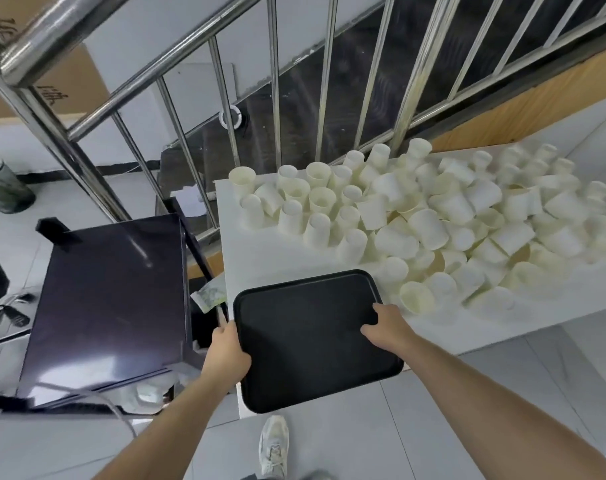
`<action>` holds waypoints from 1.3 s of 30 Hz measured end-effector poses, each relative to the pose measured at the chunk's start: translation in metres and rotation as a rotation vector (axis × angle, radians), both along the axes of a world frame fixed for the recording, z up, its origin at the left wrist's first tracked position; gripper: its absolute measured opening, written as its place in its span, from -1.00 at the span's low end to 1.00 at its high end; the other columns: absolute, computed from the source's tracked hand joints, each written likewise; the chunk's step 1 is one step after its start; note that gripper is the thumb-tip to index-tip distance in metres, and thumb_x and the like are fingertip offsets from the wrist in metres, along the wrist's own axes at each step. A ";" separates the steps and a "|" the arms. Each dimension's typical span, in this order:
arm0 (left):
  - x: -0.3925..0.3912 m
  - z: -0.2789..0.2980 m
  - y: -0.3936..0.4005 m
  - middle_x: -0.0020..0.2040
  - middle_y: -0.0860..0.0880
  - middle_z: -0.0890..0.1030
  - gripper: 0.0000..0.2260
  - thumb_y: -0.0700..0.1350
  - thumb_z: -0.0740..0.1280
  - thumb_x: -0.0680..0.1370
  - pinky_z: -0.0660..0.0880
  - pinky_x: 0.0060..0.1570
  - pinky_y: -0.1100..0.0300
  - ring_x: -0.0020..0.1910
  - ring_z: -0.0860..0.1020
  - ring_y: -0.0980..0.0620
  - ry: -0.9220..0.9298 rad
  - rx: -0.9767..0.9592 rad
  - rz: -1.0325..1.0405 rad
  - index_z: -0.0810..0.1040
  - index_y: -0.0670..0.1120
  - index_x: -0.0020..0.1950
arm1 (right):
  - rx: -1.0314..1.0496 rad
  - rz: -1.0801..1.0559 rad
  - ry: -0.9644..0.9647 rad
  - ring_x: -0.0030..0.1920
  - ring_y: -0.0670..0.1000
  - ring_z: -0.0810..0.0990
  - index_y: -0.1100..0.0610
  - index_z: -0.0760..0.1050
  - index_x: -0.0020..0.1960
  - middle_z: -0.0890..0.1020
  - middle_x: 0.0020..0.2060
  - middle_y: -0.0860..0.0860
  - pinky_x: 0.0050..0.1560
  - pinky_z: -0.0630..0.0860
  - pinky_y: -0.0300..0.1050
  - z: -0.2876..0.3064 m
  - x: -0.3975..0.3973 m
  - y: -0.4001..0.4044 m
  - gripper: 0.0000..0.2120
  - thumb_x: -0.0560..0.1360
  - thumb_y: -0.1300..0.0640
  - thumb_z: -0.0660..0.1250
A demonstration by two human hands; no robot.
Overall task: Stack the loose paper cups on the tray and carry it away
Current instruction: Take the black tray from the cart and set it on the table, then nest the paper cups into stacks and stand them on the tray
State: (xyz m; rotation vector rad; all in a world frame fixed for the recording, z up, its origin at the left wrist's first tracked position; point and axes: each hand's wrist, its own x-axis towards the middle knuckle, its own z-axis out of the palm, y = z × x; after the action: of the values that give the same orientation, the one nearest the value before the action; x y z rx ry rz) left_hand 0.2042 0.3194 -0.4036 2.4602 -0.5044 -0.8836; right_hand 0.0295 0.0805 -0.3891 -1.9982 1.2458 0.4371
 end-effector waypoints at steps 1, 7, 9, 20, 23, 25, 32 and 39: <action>0.001 -0.002 -0.001 0.08 -0.09 0.33 -0.66 -0.39 0.11 0.42 0.44 -0.13 0.12 -0.15 0.42 -0.01 0.009 -0.003 0.004 0.36 -0.11 0.13 | 0.003 0.004 0.002 0.32 0.14 0.41 0.17 0.18 0.52 0.27 0.42 0.13 0.30 0.44 -0.01 -0.001 0.002 -0.001 -0.36 0.48 0.09 0.27; 0.004 -0.010 -0.004 0.07 -0.10 0.34 -0.70 -0.39 0.11 0.41 0.40 -0.12 0.17 -0.18 0.37 0.06 0.055 0.041 0.008 0.38 -0.15 0.08 | -0.006 0.032 0.030 0.46 0.13 0.26 0.14 0.11 0.56 0.18 0.48 0.12 0.40 0.34 0.00 -0.013 0.012 -0.005 -0.31 0.52 0.03 0.30; 0.007 -0.014 -0.004 0.09 -0.11 0.34 -0.73 -0.38 0.12 0.40 0.40 -0.10 0.17 -0.17 0.37 0.04 0.068 0.060 -0.002 0.38 -0.16 0.06 | -0.014 0.038 0.037 0.47 0.14 0.23 0.13 0.12 0.55 0.17 0.48 0.12 0.41 0.34 0.03 -0.018 0.016 -0.006 -0.31 0.51 0.00 0.31; 0.021 -0.012 -0.006 0.07 -0.06 0.39 -0.74 -0.18 0.27 0.48 0.52 0.02 0.14 -0.07 0.49 0.01 0.120 0.013 -0.050 0.39 -0.08 0.16 | -0.035 0.091 0.130 0.50 0.18 0.12 0.14 0.12 0.53 0.09 0.49 0.17 0.42 0.26 0.04 -0.019 0.025 -0.002 -0.34 0.52 0.01 0.29; 0.024 -0.006 -0.008 0.15 -0.08 0.37 -0.69 -0.12 0.28 0.51 0.50 0.05 0.15 -0.02 0.48 -0.01 0.110 0.063 -0.094 0.33 -0.06 0.22 | -0.066 0.120 0.162 0.46 0.18 0.20 0.17 0.18 0.49 0.16 0.46 0.19 0.38 0.30 0.00 -0.009 0.031 0.000 -0.40 0.54 -0.01 0.27; 0.026 -0.001 -0.011 0.22 -0.10 0.35 -0.60 -0.08 0.28 0.52 0.45 0.07 0.16 0.10 0.45 -0.06 0.017 0.065 -0.130 0.28 -0.07 0.33 | -0.121 0.169 0.136 0.42 0.16 0.28 0.18 0.22 0.48 0.24 0.44 0.17 0.37 0.34 -0.03 -0.001 0.038 0.000 -0.41 0.54 -0.02 0.26; 0.049 0.027 -0.032 0.37 -0.03 0.32 -0.45 0.01 0.32 0.54 0.39 0.16 0.23 0.27 0.40 0.03 -0.110 -0.225 -0.101 0.20 0.00 0.48 | -0.365 0.349 -0.080 0.37 0.05 0.37 0.09 0.27 0.47 0.36 0.39 0.03 0.31 0.40 -0.07 0.042 0.078 -0.015 -0.49 0.57 -0.02 0.26; 0.058 0.042 -0.073 0.27 0.02 0.36 -0.47 0.00 0.35 0.52 0.40 0.05 0.28 0.16 0.40 0.15 -0.087 -0.349 0.027 0.25 0.02 0.45 | -0.495 0.527 -0.061 0.33 0.12 0.32 0.06 0.19 0.48 0.29 0.38 0.08 0.21 0.47 0.01 0.052 0.147 -0.062 -0.47 0.57 0.04 0.26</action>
State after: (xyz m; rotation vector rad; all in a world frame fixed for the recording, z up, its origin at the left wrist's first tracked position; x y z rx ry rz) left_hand 0.2625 0.2465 -0.3620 2.1859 -0.5991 -0.6195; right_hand 0.1764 0.0181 -0.3374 -2.7549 0.8244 0.3271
